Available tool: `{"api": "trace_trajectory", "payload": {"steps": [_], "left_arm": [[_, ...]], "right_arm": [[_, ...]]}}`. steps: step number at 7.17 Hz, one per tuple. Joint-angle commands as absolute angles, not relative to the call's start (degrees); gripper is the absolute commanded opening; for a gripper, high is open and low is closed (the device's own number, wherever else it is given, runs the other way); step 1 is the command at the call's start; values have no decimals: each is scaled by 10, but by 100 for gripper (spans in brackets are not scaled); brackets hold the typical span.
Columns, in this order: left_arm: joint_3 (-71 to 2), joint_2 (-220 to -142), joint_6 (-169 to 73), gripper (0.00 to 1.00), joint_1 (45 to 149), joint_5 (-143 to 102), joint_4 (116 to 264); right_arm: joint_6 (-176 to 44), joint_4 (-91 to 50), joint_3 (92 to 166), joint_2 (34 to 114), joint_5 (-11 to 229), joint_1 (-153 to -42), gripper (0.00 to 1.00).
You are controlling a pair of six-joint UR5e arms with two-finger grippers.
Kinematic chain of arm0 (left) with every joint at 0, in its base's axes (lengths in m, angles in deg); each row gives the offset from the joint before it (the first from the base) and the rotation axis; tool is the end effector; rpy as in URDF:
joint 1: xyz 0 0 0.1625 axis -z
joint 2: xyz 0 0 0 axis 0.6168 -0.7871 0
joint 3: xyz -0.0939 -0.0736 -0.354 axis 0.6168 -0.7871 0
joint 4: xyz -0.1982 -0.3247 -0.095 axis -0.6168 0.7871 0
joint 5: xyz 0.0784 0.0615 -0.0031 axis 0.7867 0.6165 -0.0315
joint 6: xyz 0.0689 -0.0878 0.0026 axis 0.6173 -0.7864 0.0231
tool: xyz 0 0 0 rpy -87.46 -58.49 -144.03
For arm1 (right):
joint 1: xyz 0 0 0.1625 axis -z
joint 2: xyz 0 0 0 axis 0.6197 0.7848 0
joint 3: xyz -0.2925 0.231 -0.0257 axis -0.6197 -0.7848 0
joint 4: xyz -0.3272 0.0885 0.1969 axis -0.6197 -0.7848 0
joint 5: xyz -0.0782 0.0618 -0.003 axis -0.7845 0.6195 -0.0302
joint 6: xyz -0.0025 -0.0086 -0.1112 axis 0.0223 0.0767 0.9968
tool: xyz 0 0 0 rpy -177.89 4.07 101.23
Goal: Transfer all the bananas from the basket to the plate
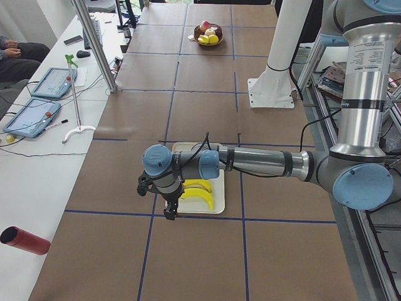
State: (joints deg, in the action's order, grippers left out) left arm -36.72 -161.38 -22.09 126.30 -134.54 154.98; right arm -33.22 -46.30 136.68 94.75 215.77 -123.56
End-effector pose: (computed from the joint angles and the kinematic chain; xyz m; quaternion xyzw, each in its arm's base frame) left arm -0.0388 -0.4620 0.6020 -0.0089 0.3913 0.0867 0.9161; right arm 0.0238 -0.4574 0.5642 0.0130 -0.3425 -0.1637 0.9251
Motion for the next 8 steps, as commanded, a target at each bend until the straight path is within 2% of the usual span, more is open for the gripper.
{"api": "trace_trajectory", "payload": {"steps": [1, 8], "left_arm": [[-365, -1610, -231, 100, 1265, -1346, 1554], [-393, -1581, -229, 100, 1276, -1300, 1577]], "right_arm": [[-335, -354, 1299, 983, 2170, -1260, 100], [-408, -350, 1319, 981, 2179, -1264, 100]]}}
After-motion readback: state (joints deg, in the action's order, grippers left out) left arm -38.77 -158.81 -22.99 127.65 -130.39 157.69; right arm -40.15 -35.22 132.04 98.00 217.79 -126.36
